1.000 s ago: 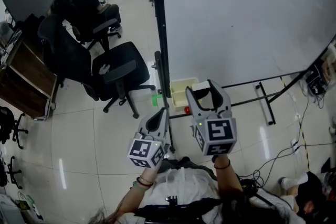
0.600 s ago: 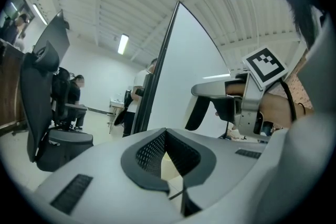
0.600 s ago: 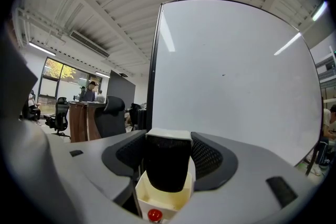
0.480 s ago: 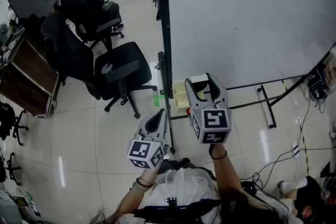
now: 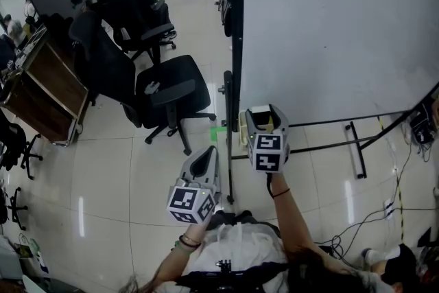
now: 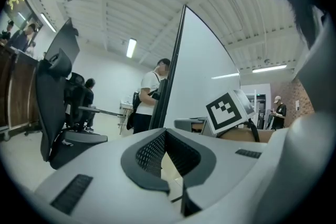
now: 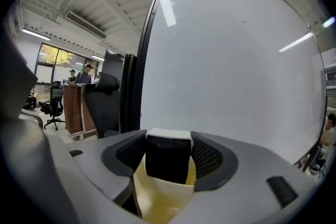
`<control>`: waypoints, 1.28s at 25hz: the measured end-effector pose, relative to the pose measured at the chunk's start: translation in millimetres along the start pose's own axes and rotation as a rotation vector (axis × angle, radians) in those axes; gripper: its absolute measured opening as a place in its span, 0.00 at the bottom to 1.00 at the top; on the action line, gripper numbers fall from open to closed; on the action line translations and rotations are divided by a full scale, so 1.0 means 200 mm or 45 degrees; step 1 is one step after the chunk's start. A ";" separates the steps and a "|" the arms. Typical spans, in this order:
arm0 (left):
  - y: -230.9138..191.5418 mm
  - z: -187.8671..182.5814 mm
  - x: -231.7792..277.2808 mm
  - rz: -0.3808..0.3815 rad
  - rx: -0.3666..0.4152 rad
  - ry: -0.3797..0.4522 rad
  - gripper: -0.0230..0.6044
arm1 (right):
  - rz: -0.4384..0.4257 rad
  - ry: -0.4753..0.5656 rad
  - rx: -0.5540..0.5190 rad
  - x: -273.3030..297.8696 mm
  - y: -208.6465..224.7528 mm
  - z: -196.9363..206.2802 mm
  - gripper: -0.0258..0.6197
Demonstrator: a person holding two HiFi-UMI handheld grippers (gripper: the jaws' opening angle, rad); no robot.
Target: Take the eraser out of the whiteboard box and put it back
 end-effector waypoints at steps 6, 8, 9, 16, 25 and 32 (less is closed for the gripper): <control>0.00 0.00 -0.01 0.000 -0.007 -0.002 0.01 | 0.039 0.073 0.044 -0.02 0.02 0.04 0.55; 0.00 0.00 -0.01 0.008 -0.006 -0.003 0.01 | 0.011 0.173 0.094 -0.10 0.03 -0.02 0.54; 0.00 0.00 0.00 0.014 -0.006 -0.003 0.01 | -0.014 0.220 0.120 -0.17 0.03 -0.04 0.48; 0.04 0.00 0.04 0.062 -0.002 -0.011 0.01 | -0.155 0.415 0.375 -0.61 0.04 -0.01 0.04; 0.15 0.00 0.12 0.164 0.021 -0.031 0.01 | -0.207 0.277 0.273 -0.66 0.00 0.07 0.04; 0.14 0.00 0.12 0.154 0.025 -0.025 0.01 | -0.213 0.238 0.240 -0.65 0.00 0.09 0.04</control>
Point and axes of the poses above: the fingertips, and each gripper's own axes: x forward along the fingers, y to its right, z out of its underside, the point moved 10 cm from there along -x, backward along the fingers, and after that the axes turned 11 degrees about -y, right-handed, at the moved point
